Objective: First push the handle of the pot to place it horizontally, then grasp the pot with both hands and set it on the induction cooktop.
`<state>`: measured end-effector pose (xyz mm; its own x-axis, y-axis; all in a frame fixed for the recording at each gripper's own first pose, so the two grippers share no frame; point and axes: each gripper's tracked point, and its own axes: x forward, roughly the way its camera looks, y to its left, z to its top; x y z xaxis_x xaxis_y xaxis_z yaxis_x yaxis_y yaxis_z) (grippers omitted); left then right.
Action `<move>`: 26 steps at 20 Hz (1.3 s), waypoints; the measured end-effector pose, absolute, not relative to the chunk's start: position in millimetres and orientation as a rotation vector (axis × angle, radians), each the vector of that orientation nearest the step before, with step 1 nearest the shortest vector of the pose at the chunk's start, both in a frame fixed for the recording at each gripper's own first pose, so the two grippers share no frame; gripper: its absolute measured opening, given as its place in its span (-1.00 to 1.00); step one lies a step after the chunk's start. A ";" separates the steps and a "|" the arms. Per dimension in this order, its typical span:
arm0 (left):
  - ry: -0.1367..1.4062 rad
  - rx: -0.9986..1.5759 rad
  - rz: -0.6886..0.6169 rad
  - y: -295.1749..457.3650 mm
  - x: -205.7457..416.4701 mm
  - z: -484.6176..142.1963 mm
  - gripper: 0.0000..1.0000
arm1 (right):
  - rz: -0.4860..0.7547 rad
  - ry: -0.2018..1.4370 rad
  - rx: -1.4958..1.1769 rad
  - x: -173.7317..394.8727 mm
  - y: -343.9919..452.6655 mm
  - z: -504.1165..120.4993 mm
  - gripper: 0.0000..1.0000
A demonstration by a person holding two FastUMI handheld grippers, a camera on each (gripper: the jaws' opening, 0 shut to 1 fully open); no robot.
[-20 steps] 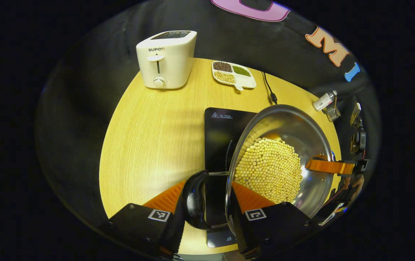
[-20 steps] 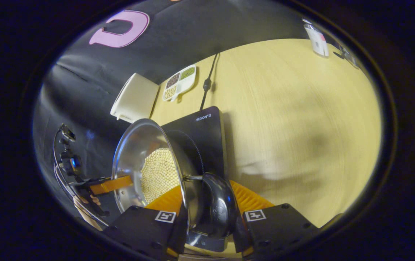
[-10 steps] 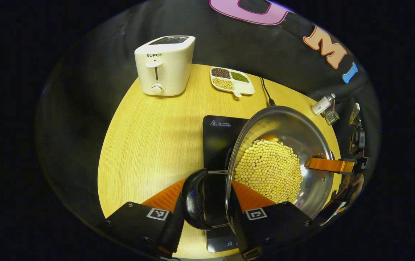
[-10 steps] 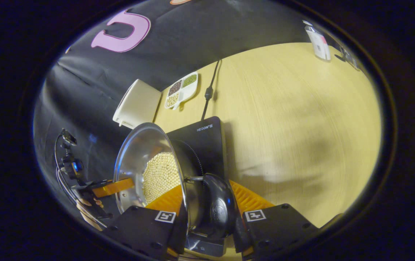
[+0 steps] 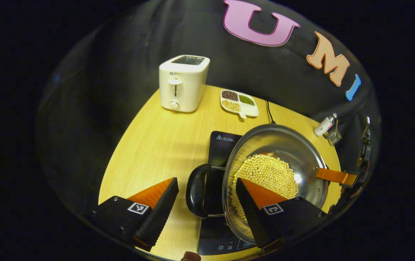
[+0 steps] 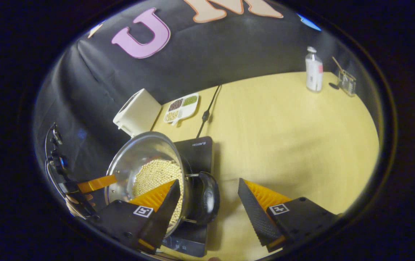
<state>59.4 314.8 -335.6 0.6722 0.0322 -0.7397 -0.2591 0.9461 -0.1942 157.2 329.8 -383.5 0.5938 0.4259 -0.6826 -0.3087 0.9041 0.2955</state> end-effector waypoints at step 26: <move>0.272 0.029 0.183 42.2 32.2 -63.1 0.92 | 0.347 0.225 0.029 119.7 63.0 -97.3 0.98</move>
<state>32.2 42.2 -63.1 0.9469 0.1833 -0.2644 -0.1754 0.9831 0.0534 119.7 63.0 -97.3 0.9159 0.3400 -0.2134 -0.3335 0.9404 0.0669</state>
